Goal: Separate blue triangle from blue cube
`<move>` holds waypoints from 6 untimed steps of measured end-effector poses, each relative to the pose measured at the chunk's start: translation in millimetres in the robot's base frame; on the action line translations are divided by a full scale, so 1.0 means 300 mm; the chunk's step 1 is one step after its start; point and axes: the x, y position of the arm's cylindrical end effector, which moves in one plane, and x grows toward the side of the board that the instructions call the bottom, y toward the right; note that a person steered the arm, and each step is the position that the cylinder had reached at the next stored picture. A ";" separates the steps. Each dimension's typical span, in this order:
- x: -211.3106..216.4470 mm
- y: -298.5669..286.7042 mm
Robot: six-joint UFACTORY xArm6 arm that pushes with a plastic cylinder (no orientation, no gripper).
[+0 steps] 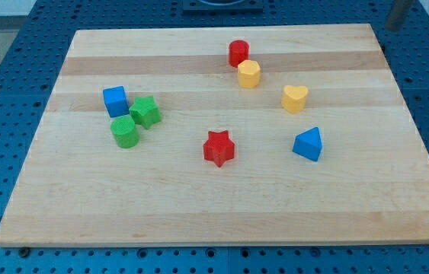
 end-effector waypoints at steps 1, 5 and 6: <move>0.000 -0.004; 0.552 -0.133; 0.735 -0.206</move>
